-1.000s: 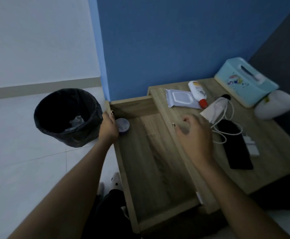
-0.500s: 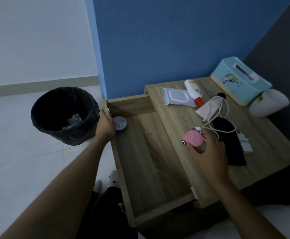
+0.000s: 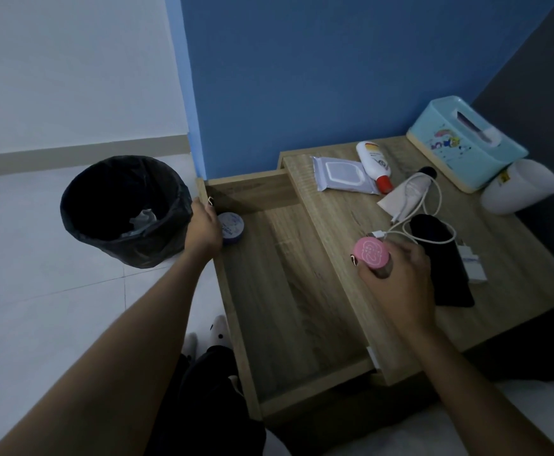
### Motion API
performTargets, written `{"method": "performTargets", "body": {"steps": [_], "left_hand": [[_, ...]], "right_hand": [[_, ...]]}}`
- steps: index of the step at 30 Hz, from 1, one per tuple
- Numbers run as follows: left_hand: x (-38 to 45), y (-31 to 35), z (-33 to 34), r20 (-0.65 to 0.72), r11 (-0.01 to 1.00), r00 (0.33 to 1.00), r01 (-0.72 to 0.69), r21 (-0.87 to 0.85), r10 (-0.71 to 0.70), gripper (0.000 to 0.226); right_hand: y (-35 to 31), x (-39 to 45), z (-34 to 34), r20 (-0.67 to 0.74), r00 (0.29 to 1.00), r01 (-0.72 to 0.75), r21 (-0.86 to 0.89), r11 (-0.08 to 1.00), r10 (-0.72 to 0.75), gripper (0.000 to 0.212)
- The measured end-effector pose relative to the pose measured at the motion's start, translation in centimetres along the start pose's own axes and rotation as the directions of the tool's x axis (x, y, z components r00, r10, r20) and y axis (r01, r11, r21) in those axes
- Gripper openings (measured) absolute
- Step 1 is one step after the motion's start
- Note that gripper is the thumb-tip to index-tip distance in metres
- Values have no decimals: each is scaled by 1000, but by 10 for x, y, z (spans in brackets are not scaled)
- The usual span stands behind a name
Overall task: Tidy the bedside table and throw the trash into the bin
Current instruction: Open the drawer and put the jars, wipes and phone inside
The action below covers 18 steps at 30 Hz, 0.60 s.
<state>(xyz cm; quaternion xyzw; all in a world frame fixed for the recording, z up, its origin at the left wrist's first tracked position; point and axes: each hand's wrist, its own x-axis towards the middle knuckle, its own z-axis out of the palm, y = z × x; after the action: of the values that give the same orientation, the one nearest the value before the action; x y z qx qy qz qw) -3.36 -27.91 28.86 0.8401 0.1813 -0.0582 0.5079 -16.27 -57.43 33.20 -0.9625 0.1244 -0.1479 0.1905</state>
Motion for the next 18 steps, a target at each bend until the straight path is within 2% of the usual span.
{"method": "performTargets", "body": {"steps": [3,6,10,13,18], "left_hand": [[-1,1,0,0,1000,1000,5,-1,-5,47],[-2,2,0,3,1000,1000,10,-11,-10,47],[-3,2,-1,-6,1000,1000,-7,-5,7,44],[-4,3,-1,-5,1000,1000,-11,-10,11,43],[-3,2,-1,-13,1000,1000,-6,-13,6,43]], "right_hand": [[-2,2,0,-19,1000,4,25,1000,-3,47],[-12,2,0,-54,998,32,23,999,-31,52],[-48,3,4,-101,991,93,96,991,-84,54],[-80,4,23,69,988,124,185,975,-138,57],[-115,-3,82,317,922,158,212,965,-221,58]]}}
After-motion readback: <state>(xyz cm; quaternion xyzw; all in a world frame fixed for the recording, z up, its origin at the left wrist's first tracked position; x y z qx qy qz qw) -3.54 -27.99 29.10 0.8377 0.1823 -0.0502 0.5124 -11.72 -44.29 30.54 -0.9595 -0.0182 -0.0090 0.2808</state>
